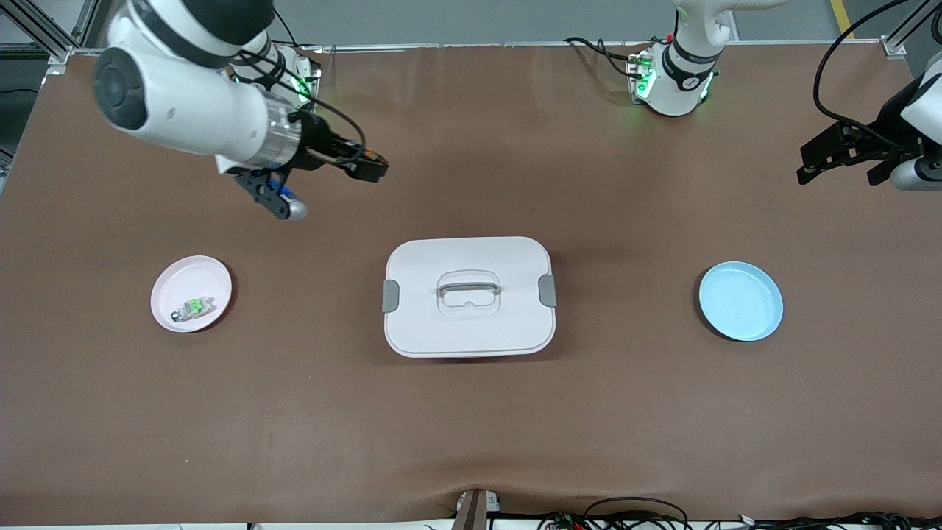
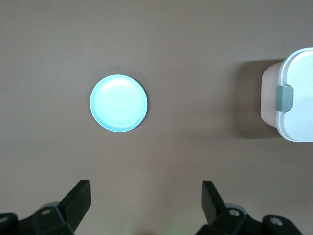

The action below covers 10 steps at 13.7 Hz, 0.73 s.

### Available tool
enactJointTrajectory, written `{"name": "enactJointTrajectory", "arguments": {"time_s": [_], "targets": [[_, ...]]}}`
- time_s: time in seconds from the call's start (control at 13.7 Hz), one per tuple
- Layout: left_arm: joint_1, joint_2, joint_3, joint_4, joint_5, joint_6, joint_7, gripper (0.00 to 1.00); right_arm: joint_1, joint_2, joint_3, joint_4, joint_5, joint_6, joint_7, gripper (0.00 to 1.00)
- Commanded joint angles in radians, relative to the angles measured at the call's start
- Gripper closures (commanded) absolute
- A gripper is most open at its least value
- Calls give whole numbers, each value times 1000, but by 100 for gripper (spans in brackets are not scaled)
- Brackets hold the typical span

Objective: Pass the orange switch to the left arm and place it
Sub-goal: 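Lift the switch and carry it above the white box with the right gripper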

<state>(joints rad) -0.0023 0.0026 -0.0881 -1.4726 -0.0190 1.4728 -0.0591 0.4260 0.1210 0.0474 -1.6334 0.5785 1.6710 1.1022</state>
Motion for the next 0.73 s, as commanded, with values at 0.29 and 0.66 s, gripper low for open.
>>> {"name": "enactJointTrajectory", "arguments": {"time_s": [0.29, 0.66], "targets": [[-7, 17, -19, 12, -58, 3, -11, 0, 118, 98, -14, 85, 190, 208, 281, 82], [-41, 57, -73, 0, -96, 67, -36, 0, 236, 179, -14, 153, 196, 403, 493, 82]]}}
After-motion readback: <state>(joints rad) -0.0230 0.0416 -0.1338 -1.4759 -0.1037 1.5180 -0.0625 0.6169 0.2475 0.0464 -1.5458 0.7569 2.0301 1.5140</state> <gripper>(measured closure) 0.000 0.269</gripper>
